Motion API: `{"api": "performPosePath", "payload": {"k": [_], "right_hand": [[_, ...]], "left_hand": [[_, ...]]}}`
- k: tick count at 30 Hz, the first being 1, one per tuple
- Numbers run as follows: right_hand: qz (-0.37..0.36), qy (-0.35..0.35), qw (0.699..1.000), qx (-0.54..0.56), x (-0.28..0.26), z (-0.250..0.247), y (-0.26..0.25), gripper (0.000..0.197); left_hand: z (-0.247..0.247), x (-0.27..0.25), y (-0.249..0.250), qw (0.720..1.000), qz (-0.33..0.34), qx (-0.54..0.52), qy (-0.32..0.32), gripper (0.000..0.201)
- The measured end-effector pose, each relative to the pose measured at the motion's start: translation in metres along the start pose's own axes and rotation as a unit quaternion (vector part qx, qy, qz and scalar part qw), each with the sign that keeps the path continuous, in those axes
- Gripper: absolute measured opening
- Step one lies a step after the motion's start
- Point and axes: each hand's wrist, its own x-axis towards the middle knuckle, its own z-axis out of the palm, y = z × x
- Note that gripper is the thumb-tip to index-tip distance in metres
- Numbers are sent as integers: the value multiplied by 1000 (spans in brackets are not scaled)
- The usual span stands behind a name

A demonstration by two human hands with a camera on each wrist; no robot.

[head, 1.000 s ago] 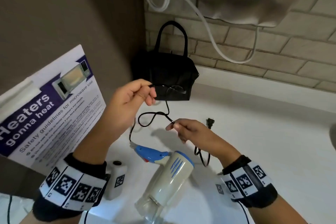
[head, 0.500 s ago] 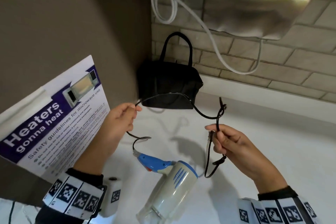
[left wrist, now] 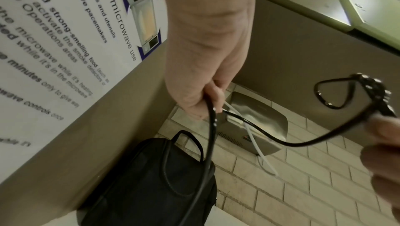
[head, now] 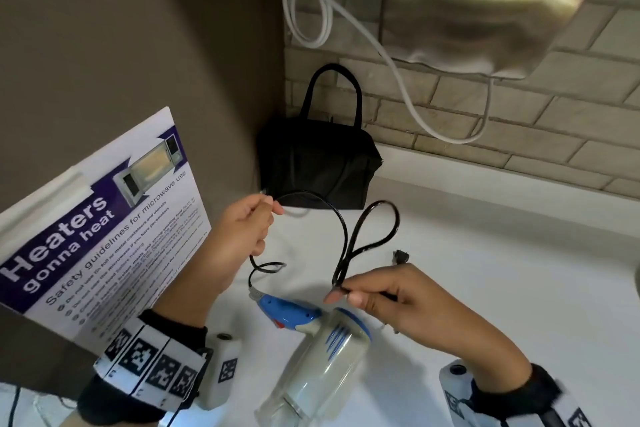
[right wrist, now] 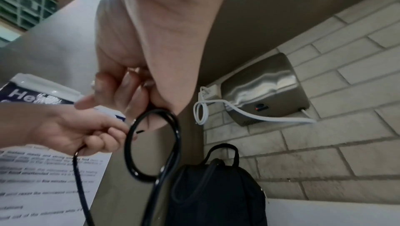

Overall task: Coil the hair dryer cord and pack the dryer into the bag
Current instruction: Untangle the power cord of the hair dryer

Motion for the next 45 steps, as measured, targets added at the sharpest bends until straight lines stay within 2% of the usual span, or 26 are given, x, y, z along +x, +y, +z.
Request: {"api": "performPosePath", "payload": {"k": [2, 6, 13, 16, 19, 23, 26, 27, 29, 31, 34, 36, 39, 45], "right_hand": [[6, -4, 999, -35, 0, 2, 4, 21], [59, 42, 995, -74, -3, -4, 28, 22], [193, 140, 969, -73, -2, -8, 83, 33], [210, 161, 962, -68, -1, -6, 92, 35], [175, 156, 972, 14, 0, -5, 94, 35], [165, 129, 971, 118, 2, -15, 87, 14], [214, 63, 972, 74, 4, -31, 75, 15], [220, 69, 973, 31, 5, -37, 68, 16], [180, 138, 970, -84, 11, -49, 48, 19], [85, 197, 969, -121, 20, -53, 15, 23], [-78, 178, 969, -149, 43, -40, -36, 34], [-146, 140, 961, -188, 61, -28, -53, 35], [-142, 116, 971, -152, 79, -15, -56, 20], [-64, 115, 978, -159, 89, -8, -14, 41]], "left_hand": [[-4, 0, 5, 998, 15, -60, 7, 28], [-23, -4, 23, 982, 41, -185, 22, 28], [-38, -12, 40, 963, 78, -259, 24, 29], [-46, -15, 44, 960, 90, -262, 26, 28], [-52, -18, 43, 971, 93, -218, 22, 27], [-46, -25, 39, 983, 106, -147, 4, 29], [-34, -28, 40, 985, 105, -138, -13, 29], [-29, -29, 41, 986, 104, -132, -19, 30], [-20, -29, 40, 988, 110, -105, -32, 31], [-10, -30, 39, 988, 123, -77, -55, 31], [3, -33, 42, 985, 137, -46, -94, 29], [11, -35, 45, 983, 146, -24, -105, 31], [14, -39, 49, 982, 165, -12, -95, 29], [-5, -57, 62, 978, 170, -96, -75, 26]]}}
